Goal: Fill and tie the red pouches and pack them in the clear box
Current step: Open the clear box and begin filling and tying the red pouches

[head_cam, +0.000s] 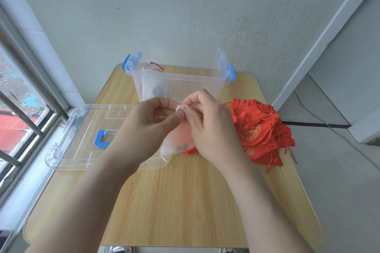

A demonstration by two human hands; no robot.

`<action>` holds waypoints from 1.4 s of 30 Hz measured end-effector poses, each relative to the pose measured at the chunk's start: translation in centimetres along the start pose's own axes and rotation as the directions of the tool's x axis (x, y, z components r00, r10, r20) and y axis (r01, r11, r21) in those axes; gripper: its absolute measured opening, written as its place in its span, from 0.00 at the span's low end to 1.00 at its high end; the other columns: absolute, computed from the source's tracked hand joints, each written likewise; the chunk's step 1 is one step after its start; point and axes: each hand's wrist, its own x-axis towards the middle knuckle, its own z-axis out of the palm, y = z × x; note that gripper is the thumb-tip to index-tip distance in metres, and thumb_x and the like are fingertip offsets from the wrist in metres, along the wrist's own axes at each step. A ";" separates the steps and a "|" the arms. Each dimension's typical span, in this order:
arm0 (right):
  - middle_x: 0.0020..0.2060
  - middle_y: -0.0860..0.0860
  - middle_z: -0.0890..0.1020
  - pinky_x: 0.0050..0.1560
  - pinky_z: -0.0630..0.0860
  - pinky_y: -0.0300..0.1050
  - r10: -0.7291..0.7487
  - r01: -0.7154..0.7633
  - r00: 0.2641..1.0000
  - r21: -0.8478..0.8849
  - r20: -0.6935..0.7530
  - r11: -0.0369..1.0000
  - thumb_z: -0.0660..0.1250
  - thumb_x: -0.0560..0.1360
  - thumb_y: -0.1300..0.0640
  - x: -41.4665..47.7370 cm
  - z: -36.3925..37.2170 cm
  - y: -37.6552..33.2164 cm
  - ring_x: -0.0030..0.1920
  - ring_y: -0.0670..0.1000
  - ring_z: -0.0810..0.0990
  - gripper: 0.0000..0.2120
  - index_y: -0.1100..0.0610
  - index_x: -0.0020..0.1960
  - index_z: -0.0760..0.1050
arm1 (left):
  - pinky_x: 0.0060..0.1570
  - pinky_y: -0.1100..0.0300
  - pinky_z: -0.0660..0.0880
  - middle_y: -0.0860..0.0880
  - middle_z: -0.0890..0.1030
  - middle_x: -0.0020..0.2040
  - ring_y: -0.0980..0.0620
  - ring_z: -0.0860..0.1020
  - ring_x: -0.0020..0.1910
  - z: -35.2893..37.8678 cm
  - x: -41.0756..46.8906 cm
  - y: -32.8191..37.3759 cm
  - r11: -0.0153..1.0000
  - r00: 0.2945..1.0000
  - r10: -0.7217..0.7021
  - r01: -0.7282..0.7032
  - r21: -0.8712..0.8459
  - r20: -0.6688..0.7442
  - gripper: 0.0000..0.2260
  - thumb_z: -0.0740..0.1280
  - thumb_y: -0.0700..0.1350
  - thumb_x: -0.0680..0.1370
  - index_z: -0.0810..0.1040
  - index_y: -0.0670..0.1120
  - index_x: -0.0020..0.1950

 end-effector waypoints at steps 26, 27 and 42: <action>0.45 0.50 0.87 0.49 0.83 0.46 0.138 -0.141 0.990 0.358 0.034 0.923 0.71 0.82 0.61 0.1 -0.4 -0.4 0.48 0.47 0.88 0.12 0.53 0.62 0.74 | 0.61 0.51 0.79 0.55 0.89 0.47 0.57 0.86 0.52 -0.1 -0.1 0.6 0.979 0.981 0.173 -0.161 0.129 -0.090 0.06 0.70 0.48 0.83 0.87 0.51 0.52; 0.44 0.48 0.87 0.48 0.83 0.45 0.103 -0.103 0.995 0.317 0.019 0.943 0.72 0.81 0.62 0.0 -0.4 -0.4 0.47 0.46 0.87 0.11 0.53 0.61 0.75 | 0.60 0.54 0.80 0.55 0.89 0.47 0.57 0.86 0.51 -0.1 -0.1 0.6 0.980 0.982 0.169 -0.157 0.125 -0.090 0.06 0.70 0.48 0.83 0.87 0.51 0.52; 0.43 0.47 0.89 0.49 0.82 0.39 0.131 -0.098 0.988 0.329 -0.078 0.939 0.74 0.80 0.62 0.1 -0.5 0.2 0.46 0.43 0.88 0.05 0.57 0.54 0.86 | 0.61 0.45 0.81 0.53 0.88 0.49 0.56 0.86 0.52 -0.3 0.1 0.1 0.988 0.984 0.127 -0.115 0.099 -0.126 0.07 0.77 0.46 0.78 0.85 0.53 0.55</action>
